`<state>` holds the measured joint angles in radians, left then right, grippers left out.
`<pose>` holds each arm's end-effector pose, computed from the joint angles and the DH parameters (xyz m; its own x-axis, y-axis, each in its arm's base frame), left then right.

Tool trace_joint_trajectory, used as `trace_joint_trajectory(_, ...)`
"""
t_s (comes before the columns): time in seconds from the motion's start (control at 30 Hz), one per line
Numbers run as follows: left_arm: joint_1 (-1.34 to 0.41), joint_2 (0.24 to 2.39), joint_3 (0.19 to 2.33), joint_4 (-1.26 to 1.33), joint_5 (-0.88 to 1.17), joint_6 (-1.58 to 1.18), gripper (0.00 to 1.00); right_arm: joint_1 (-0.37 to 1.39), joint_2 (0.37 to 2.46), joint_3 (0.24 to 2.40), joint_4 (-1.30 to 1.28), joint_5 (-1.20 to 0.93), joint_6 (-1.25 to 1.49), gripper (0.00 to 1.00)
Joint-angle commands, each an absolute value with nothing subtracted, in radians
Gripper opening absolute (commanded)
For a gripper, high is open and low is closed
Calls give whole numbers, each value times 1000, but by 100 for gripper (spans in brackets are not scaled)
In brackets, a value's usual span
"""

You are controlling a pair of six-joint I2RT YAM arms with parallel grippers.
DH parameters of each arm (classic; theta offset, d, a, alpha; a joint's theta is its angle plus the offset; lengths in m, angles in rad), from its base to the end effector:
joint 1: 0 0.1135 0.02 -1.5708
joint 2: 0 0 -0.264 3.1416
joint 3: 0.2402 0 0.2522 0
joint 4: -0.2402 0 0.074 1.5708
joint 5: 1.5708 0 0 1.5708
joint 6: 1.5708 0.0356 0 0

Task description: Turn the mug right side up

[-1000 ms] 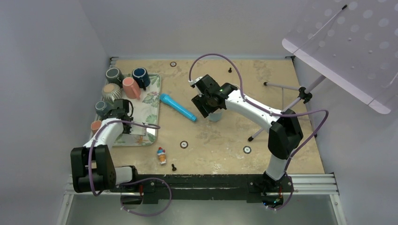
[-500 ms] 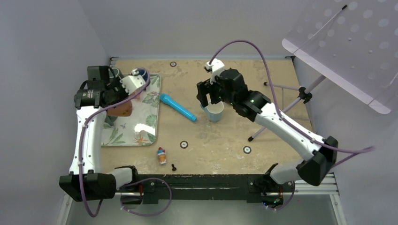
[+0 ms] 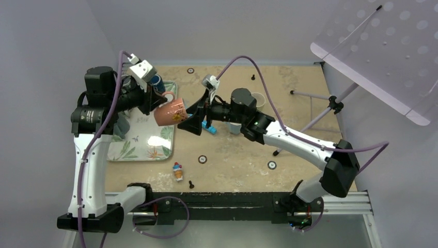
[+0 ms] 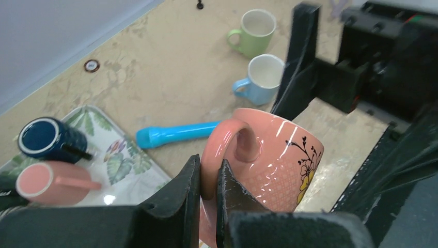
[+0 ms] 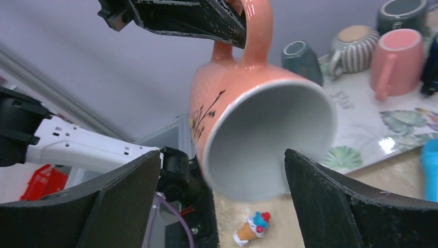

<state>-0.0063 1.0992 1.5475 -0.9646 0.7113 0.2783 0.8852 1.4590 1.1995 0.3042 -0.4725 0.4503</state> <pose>0.1825 -0.0244 0.4591 -0.3174 0.2101 -0.9247 0.6861 0.7241 -0.0710 0.2080 0.2799 0.3757 -0.3998 0.1233 -0.9083 -0.8920 0.1757 0.4165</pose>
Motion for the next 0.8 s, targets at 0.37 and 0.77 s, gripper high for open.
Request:
trace_joint_trajectory(0.37,-84,1072,1580,-980,678,288,100,922,1398,1363,-42,-99,282,0)
trace_joint_trajectory(0.77,-8,1264,1464,-1108,104,696,100,913,1364,1339,-885,174,274,0)
